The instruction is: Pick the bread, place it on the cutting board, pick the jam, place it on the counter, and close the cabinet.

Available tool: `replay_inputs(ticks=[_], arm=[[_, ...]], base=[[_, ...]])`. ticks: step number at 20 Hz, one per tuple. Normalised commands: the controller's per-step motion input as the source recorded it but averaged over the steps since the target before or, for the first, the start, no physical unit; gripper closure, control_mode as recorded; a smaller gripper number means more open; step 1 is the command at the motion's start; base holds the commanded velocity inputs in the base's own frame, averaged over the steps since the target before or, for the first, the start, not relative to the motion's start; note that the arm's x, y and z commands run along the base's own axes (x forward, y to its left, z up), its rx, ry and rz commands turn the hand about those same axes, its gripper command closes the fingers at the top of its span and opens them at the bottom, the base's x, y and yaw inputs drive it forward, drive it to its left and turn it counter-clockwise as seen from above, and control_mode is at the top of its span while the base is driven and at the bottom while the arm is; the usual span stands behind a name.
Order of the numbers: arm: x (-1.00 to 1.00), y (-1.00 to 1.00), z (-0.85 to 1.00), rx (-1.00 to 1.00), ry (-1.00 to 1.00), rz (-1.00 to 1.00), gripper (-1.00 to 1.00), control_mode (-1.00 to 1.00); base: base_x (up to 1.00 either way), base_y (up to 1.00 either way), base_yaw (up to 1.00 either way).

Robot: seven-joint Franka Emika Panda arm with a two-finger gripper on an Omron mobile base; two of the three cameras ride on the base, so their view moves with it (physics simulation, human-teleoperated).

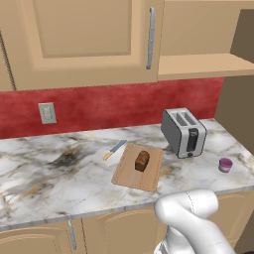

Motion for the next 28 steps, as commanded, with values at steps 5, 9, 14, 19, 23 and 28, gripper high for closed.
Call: replay_inputs(ticks=[5, 9, 14, 19, 23, 28], arm=[[0.07, 0.13, -0.12, 0.00, -0.05, 0.17, -1.00, -1.00], [0.17, 0.21, -0.09, 0.00, -0.04, 0.15, -1.00, -1.00], [0.26, 0.37, -0.07, 0.00, -0.02, 0.13, -1.00, -1.00], [0.28, 0.47, -0.01, 0.00, 0.00, 0.09, -1.00, -1.00], [0.29, 0.46, 0.00, 0.00, 0.00, 0.06, -1.00, -1.00], [0.30, 0.40, 0.00, 0.00, 0.00, 0.04, -1.00, -1.00]], base=[[0.00, 0.00, 0.00], [0.00, 0.00, 0.00], [0.00, 0.00, 0.00], [0.00, 0.00, 0.00], [0.00, 0.00, 0.00], [0.00, 0.00, 0.00]])
